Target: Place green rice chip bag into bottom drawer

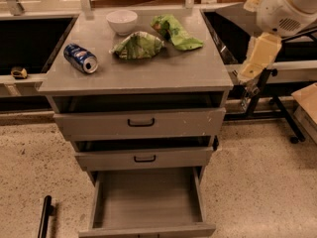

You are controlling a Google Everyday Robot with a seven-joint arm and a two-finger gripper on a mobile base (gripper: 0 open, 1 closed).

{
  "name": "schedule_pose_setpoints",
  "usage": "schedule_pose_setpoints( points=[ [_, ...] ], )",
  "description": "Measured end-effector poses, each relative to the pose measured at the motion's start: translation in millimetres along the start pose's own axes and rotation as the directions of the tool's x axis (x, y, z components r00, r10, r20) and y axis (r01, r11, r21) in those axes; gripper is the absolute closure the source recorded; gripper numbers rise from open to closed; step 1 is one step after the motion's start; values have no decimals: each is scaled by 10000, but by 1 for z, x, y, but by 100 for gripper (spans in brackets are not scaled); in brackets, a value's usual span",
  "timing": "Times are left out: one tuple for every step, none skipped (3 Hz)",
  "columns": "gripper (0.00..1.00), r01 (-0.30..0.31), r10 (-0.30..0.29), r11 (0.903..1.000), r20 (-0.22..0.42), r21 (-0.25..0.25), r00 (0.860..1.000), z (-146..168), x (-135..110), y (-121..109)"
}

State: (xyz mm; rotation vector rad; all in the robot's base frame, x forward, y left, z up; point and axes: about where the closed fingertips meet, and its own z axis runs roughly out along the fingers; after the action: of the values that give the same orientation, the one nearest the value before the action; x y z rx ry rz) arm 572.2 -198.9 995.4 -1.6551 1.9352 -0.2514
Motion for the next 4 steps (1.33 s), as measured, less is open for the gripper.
schedule_pose_setpoints(
  points=[
    [0,135,-134,9999,1360,0,9906,34,-54,-17],
    [0,-101,1,9990,2208,439,9753,78,-95,-32],
    [0,-883,534,9901,2897,1090,9556,121,-115,-56],
    [0,-1515,1038,9791,3072,1356,9460,167,-121,-68]
  ],
)
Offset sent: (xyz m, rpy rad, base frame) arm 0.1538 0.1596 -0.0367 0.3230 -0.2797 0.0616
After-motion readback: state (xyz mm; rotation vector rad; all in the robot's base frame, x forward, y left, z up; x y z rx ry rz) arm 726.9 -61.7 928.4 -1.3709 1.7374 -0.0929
